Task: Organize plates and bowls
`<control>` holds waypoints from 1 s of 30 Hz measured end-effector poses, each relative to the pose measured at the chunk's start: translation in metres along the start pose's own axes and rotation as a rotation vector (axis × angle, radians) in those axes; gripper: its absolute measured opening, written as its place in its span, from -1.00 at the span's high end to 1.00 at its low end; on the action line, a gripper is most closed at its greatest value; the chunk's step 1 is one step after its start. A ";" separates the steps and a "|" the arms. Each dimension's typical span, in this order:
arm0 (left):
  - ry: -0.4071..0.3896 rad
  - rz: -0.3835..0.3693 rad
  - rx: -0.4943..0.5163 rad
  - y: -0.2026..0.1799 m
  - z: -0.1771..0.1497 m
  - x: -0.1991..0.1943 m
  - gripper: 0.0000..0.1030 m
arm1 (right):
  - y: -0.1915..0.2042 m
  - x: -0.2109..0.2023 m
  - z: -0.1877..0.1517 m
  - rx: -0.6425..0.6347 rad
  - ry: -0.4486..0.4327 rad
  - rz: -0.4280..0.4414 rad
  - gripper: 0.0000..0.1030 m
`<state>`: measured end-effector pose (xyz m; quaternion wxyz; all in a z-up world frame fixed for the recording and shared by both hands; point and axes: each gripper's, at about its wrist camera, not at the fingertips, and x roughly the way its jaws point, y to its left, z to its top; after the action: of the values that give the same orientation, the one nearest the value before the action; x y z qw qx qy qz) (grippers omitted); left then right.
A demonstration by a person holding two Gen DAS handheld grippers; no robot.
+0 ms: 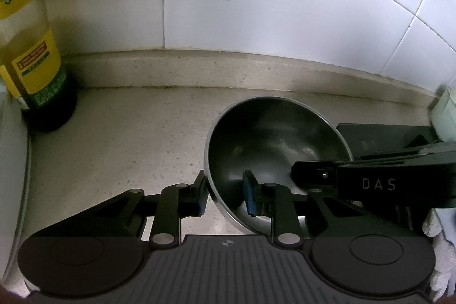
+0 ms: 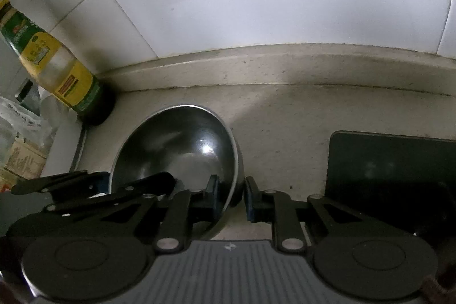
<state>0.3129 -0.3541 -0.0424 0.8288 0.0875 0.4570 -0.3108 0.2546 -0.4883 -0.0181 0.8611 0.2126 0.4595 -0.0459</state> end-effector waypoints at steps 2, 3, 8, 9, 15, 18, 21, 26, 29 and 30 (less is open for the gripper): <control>0.005 -0.001 -0.003 -0.002 0.002 0.003 0.38 | 0.001 0.000 -0.001 0.000 -0.002 -0.003 0.67; 0.003 0.003 0.000 -0.003 0.002 0.001 0.38 | 0.001 0.000 -0.001 -0.001 -0.002 -0.003 0.67; -0.033 0.011 0.017 -0.008 0.005 -0.008 0.37 | 0.002 -0.003 -0.001 -0.005 -0.005 -0.001 0.67; -0.040 0.010 0.020 -0.009 0.006 -0.011 0.37 | 0.003 -0.004 -0.001 -0.007 -0.008 -0.002 0.67; -0.071 0.018 0.027 -0.012 0.007 -0.027 0.34 | 0.008 -0.017 0.001 -0.017 -0.040 -0.003 0.67; -0.088 0.018 0.024 -0.013 0.008 -0.036 0.34 | 0.012 -0.027 0.001 -0.030 -0.057 0.001 0.68; -0.108 0.021 0.024 -0.014 0.006 -0.048 0.33 | 0.016 -0.035 0.000 -0.036 -0.072 0.004 0.68; -0.135 0.014 0.020 -0.016 0.004 -0.070 0.33 | 0.022 -0.050 -0.002 -0.026 -0.088 0.022 0.69; -0.162 0.008 0.020 -0.019 0.004 -0.089 0.33 | 0.028 -0.064 -0.004 -0.039 -0.109 0.030 0.69; -0.174 0.005 0.021 -0.020 0.003 -0.097 0.33 | 0.031 -0.070 -0.005 -0.040 -0.116 0.035 0.69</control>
<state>0.2653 -0.3293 0.0405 0.8653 0.0700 0.3795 -0.3199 0.2192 -0.4668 0.0459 0.8910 0.2005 0.4059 -0.0340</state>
